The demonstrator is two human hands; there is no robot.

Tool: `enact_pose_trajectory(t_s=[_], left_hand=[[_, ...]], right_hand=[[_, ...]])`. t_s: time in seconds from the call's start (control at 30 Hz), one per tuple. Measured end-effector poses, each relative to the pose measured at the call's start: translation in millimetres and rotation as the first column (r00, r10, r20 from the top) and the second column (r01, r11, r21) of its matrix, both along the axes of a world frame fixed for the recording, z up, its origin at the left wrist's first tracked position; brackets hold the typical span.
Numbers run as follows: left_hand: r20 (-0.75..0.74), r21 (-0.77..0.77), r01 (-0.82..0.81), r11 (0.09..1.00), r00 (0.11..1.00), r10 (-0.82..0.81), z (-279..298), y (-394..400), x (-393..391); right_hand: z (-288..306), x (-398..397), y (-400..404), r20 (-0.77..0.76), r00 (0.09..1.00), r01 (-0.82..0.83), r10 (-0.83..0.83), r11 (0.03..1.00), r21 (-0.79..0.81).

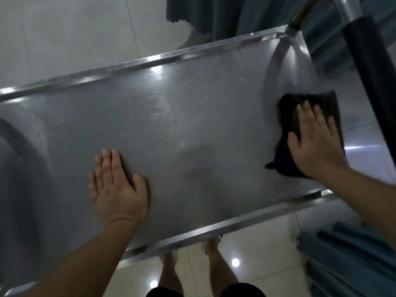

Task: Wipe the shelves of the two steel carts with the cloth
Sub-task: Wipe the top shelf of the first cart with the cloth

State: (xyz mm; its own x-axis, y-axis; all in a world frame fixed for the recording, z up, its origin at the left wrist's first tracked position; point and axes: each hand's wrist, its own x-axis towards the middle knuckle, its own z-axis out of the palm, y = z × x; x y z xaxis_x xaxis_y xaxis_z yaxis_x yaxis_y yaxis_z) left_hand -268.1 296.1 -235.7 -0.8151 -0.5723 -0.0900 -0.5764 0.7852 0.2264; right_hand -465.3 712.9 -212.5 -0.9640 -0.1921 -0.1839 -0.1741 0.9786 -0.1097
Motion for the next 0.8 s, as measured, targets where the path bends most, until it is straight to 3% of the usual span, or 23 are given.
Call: enact_pose_trajectory(t_s=[0.13, 0.3, 0.5, 0.63, 0.8], left_hand=[[-0.011, 0.007, -0.003, 1.0, 1.0, 0.003, -2.0, -0.6, 0.8], [-0.036, 0.005, -0.01, 1.0, 0.999, 0.01, -2.7, 0.5, 0.9], [-0.026, 0.0, -0.001, 1.0, 1.0, 0.001, -5.0, -0.9, 1.6], [-0.018, -0.009, 0.011, 1.0, 1.0, -0.011, -6.0, -2.7, 1.3], [-0.029, -0.029, 0.0, 1.0, 1.0, -0.001, -6.1, -2.9, 0.6]], right_hand=[[1.8, 90.6, 28.5, 0.091, 0.995, 0.029, -0.03, 1.0, 0.012], [1.5, 133.0, 55.3, 0.144, 0.977, -0.169, 0.157, 0.982, 0.08], [-6.5, 32.4, -2.2, 0.053, 0.933, -0.359, 0.355, 0.929, 0.094], [-12.6, -68.1, -83.8, -0.036, 0.951, -0.304, 0.306, 0.952, 0.043], [-12.8, -170.1, -154.5, -0.035, 0.976, -0.215, 0.215, 0.977, -0.002]])
